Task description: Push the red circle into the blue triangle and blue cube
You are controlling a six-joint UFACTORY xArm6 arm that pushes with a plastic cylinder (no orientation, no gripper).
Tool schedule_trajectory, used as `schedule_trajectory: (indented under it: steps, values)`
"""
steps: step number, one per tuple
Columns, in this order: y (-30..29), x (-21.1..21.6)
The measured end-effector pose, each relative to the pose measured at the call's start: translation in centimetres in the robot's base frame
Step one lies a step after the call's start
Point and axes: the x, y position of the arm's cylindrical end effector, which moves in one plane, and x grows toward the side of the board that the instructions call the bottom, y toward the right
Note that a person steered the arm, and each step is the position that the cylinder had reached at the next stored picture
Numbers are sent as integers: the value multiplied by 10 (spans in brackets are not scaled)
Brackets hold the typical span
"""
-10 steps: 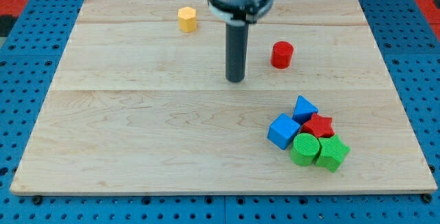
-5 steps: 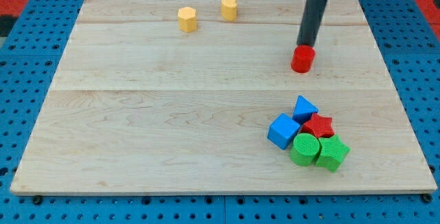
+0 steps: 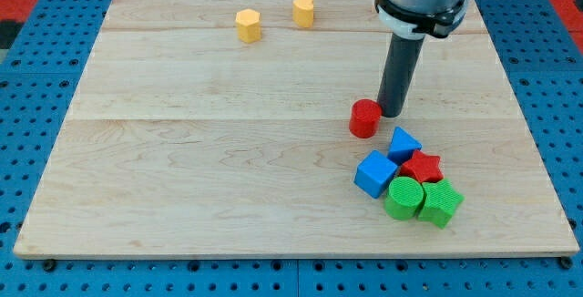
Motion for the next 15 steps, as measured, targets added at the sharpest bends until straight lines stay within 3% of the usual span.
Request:
schedule_trajectory:
  steps: [1, 3, 10, 15]
  values:
    - [-4, -22]
    - [-46, -16]
    - [-67, 1]
    - [-41, 22]
